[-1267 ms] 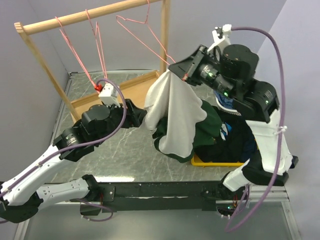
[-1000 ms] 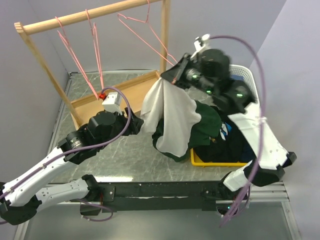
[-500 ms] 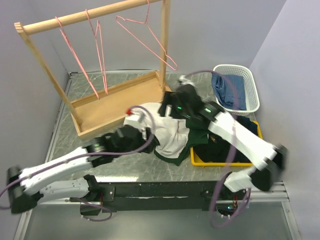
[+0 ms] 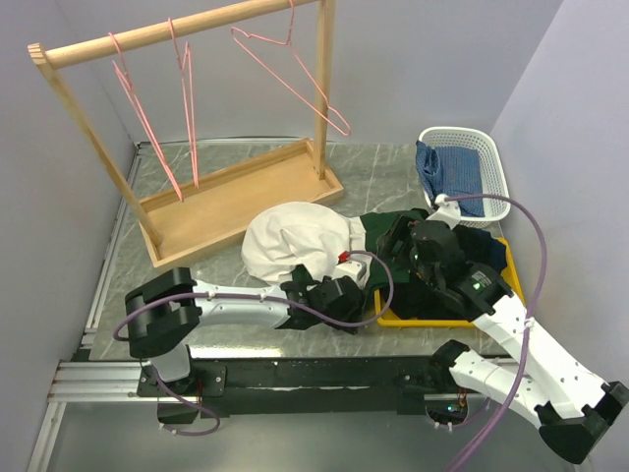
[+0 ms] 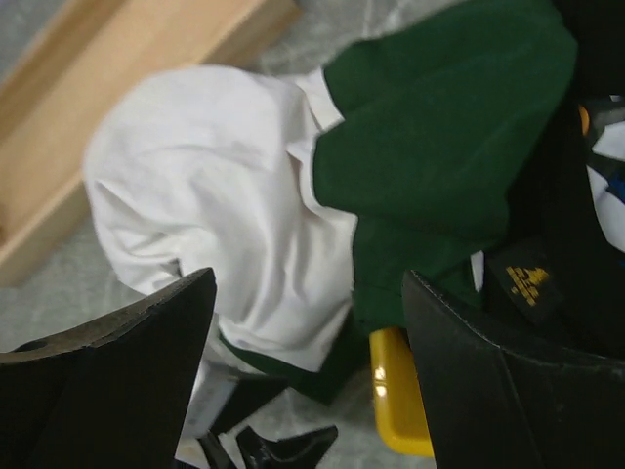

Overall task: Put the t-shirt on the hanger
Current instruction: Place the T-shirt at the center of the board.

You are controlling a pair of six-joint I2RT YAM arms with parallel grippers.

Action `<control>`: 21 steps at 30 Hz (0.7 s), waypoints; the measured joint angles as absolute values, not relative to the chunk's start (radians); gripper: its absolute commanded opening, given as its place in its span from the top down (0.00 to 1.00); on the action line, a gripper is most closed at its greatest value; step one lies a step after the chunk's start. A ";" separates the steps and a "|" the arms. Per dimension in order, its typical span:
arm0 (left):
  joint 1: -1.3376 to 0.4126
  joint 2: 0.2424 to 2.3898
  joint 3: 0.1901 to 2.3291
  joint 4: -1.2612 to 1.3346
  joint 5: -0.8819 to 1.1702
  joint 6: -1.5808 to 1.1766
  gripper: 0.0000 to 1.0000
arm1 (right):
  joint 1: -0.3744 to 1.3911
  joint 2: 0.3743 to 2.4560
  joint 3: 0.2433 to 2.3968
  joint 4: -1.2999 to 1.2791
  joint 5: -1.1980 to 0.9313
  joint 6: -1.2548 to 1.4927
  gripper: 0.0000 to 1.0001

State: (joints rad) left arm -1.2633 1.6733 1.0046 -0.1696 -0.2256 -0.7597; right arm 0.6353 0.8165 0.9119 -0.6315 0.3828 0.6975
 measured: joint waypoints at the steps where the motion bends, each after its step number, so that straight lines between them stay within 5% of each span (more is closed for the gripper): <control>1: -1.263 1.681 1.005 -0.163 -0.229 -0.762 0.30 | 0.634 0.818 0.896 -0.642 0.384 0.698 0.16; 4: -1.264 1.715 1.015 -0.141 -0.245 -0.770 0.37 | 0.634 0.816 0.868 -0.648 0.385 0.700 0.16; 7: -1.265 1.765 1.030 -0.119 -0.273 -0.783 0.68 | 0.634 0.810 0.848 -0.642 0.384 0.706 0.16; 8: -1.265 1.782 1.035 -0.117 -0.290 -0.789 0.86 | 0.634 0.808 0.844 -0.644 0.384 0.706 0.16; 10: -1.265 1.798 1.036 -0.125 -0.324 -0.814 0.97 | 0.633 0.807 0.843 -0.643 0.384 0.706 0.17; 21: -1.142 1.383 0.879 -0.270 -0.499 -0.940 0.99 | 0.641 0.818 0.813 -0.638 0.356 0.660 0.26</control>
